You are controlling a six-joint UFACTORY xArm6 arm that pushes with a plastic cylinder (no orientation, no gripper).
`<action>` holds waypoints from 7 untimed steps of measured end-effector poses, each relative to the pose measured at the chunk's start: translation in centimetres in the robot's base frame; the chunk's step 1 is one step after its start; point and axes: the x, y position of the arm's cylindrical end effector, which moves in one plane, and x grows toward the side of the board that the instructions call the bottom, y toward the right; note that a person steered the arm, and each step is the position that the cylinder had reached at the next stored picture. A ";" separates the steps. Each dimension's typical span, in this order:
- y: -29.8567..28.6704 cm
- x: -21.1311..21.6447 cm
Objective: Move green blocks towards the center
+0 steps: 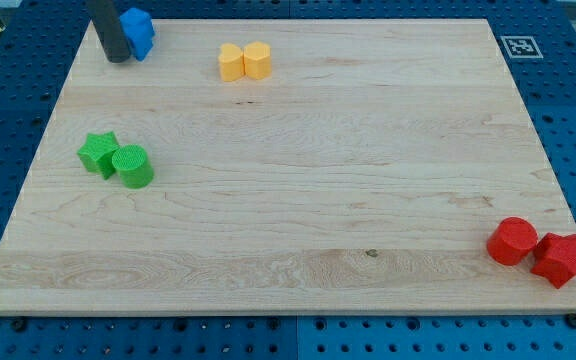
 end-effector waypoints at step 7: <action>11.3 0.4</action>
